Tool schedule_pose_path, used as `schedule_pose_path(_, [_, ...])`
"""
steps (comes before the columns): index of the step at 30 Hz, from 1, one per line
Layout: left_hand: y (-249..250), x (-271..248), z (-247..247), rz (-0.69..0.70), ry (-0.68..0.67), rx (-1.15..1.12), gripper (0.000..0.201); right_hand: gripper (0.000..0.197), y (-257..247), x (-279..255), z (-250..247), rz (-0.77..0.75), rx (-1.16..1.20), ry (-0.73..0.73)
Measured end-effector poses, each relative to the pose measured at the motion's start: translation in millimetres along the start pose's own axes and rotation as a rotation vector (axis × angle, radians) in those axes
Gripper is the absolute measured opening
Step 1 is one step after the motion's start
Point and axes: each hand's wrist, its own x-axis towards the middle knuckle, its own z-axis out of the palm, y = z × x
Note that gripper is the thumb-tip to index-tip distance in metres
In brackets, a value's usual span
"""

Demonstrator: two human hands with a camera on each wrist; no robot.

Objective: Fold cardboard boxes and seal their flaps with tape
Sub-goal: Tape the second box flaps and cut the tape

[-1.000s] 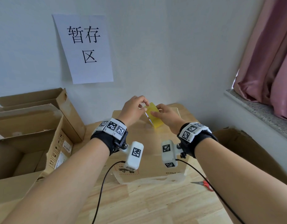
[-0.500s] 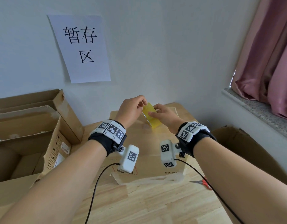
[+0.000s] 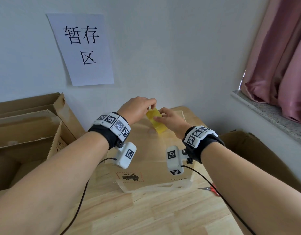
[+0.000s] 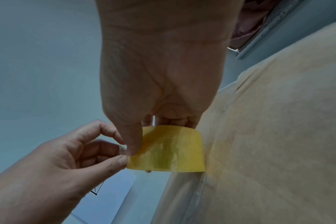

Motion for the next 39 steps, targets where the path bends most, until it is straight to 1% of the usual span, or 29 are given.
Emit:
schedule_pose_path(7, [0,1,2,0.013,-0.002,0.008,0.021,0.017,-4,-4,1,-0.012,0.001,-0.004])
schedule_pose_path(11, [-1,2,-1,0.022,-0.012,-0.037,0.022,0.018,-5,-5,0,-0.011,0.006,0.009])
schedule_pose_path(15, [-3,3,-6,-0.03,-0.059,-0.151,0.024,0.022,-6,-6,0,-0.006,0.009,-0.004])
schedule_pose_path(17, [-5,3,-8,-0.053,-0.078,-0.164,0.025,0.022,-6,-5,0,-0.002,0.003,0.002])
schedule_pose_path(21, [-8,3,-4,-0.057,-0.044,-0.147,0.022,0.018,-7,-6,1,0.004,-0.009,-0.003])
schedule_pose_path(26, [-7,4,-4,-0.105,-0.068,-0.23,0.022,0.018,-8,-5,1,0.001,-0.025,-0.003])
schedule_pose_path(32, [-2,4,-5,-0.129,-0.041,-0.194,0.021,0.017,-9,-5,1,0.004,-0.028,-0.006])
schedule_pose_path(39, [3,1,-9,-0.138,-0.054,-0.151,0.023,0.016,-11,-5,1,-0.008,-0.06,-0.002])
